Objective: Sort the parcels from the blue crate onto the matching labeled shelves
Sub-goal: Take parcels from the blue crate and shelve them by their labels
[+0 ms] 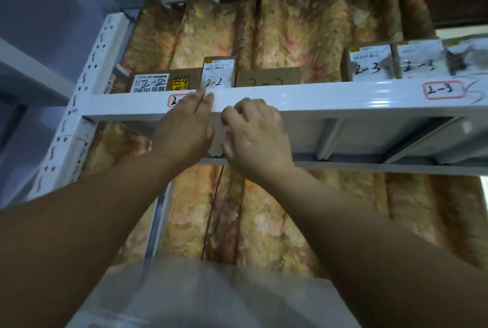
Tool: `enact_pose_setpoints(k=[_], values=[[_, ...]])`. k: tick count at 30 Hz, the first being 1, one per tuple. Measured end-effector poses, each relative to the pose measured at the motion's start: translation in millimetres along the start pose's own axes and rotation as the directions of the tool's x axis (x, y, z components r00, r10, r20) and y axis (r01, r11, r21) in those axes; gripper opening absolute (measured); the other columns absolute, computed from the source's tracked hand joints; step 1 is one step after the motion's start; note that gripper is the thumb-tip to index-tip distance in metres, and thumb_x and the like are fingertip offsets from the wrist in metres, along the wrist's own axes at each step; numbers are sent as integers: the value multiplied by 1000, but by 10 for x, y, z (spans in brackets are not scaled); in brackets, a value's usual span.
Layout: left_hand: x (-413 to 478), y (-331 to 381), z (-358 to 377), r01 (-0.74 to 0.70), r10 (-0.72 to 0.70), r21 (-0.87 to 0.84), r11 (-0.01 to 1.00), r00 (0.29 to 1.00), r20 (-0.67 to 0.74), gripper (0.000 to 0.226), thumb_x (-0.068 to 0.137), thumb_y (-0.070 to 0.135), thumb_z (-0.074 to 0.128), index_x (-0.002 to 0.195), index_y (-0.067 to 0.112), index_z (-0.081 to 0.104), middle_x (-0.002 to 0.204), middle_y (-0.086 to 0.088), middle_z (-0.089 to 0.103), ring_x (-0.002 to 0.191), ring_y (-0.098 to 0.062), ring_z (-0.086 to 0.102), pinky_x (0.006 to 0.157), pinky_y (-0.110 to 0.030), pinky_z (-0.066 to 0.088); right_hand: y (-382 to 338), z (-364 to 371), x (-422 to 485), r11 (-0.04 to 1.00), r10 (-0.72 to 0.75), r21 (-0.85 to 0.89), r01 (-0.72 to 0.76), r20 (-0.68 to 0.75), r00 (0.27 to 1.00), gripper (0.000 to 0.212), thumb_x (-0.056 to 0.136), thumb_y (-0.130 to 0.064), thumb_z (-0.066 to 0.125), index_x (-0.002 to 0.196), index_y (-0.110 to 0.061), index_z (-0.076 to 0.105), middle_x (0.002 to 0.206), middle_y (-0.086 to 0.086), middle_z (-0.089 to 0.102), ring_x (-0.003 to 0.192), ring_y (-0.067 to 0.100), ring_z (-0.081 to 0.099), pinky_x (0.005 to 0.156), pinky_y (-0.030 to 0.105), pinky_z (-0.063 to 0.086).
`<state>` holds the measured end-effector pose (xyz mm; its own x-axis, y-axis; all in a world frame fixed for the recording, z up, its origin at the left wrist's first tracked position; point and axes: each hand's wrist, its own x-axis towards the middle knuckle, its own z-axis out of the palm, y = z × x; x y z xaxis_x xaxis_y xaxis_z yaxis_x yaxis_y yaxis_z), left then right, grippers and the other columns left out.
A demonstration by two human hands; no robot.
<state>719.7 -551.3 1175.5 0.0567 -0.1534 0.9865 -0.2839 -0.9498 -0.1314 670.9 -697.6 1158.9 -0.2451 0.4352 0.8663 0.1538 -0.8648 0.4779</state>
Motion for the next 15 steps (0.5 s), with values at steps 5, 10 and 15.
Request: enact_pose_setpoints(k=[5,10,15], values=[[-706,199,-333,-83,31,243,966,978,208,62,91,31,41,147,7,31,153,-16,31,139,-33,30,110,-46,32,-108,-85,-540,980,85,95,-173,590,803,40,91,-21,48,130,-17,46,126,10,52,118,30,46,85,38,44],[-1126,372,-562,40,-222,393,918,876,428,63,99,41,30,153,19,9,162,-5,0,148,-25,-1,118,-46,10,-255,-52,-787,867,120,231,-442,764,634,56,96,-27,46,149,-22,30,153,9,31,141,28,24,112,41,30],[-1566,568,-885,132,-466,538,832,693,550,72,98,37,36,152,17,-7,160,-3,-15,147,-25,-15,118,-47,0,-754,-233,-929,721,25,401,-565,800,599,61,97,-29,48,152,-18,24,158,11,25,146,28,18,113,37,26]])
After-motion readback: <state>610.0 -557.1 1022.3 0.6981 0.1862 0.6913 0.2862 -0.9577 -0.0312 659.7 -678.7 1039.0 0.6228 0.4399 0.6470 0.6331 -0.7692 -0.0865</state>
